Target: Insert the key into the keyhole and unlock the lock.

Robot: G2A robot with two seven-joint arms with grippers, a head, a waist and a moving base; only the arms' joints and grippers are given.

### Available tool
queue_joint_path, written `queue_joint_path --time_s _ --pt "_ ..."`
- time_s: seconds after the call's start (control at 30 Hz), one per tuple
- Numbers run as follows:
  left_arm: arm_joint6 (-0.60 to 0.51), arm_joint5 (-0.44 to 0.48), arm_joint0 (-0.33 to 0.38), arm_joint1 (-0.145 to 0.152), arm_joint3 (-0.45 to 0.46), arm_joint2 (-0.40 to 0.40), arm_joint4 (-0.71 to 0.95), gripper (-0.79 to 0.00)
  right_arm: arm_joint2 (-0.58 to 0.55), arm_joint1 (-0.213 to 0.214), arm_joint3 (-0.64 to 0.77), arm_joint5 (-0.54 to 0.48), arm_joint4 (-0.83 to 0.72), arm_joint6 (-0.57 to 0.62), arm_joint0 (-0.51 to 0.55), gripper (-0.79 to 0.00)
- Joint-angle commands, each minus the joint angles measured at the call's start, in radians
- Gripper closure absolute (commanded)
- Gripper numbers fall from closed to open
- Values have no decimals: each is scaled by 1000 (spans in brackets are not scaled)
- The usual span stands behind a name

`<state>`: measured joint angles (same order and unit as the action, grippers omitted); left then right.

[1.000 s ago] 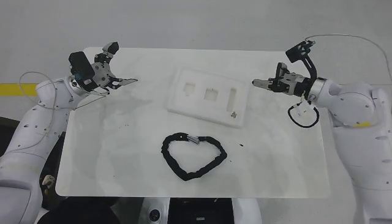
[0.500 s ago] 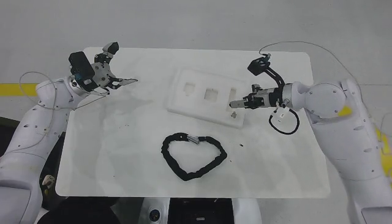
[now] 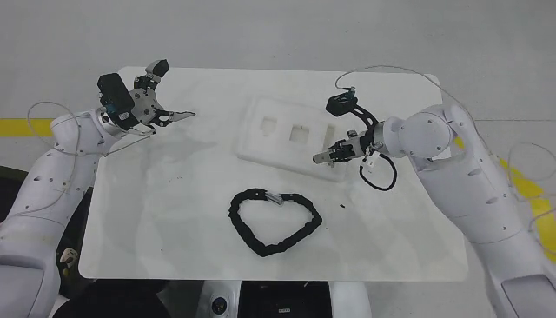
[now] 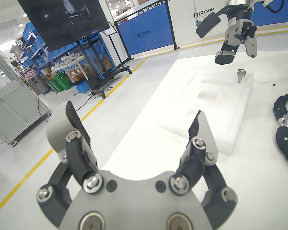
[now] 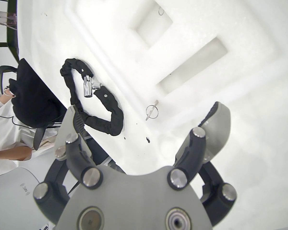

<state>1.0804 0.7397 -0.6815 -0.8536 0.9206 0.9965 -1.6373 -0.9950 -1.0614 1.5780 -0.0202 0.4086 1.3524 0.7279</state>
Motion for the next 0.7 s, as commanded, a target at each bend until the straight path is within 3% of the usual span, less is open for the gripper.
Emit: queue_joint_path --time_s 0.0,0.13,0.27,0.43,0.5,0.67 --pt "0 0 0 0 0 0 0 -785 14 -2 0 14 14 13 -9 -785" --pt "0 0 0 0 0 0 0 -785 38 -5 5 32 22 36 -18 -773" --pt "0 0 0 0 0 0 0 -785 57 -7 -4 48 32 62 -28 -600" --pt "0 0 0 0 0 0 0 -785 68 -8 -16 61 36 79 -36 -520" --pt "0 0 0 0 0 0 0 -785 69 -7 -22 67 38 83 -38 -425" --pt "0 0 0 0 0 0 0 -785 80 -9 -32 77 46 79 -44 -388"
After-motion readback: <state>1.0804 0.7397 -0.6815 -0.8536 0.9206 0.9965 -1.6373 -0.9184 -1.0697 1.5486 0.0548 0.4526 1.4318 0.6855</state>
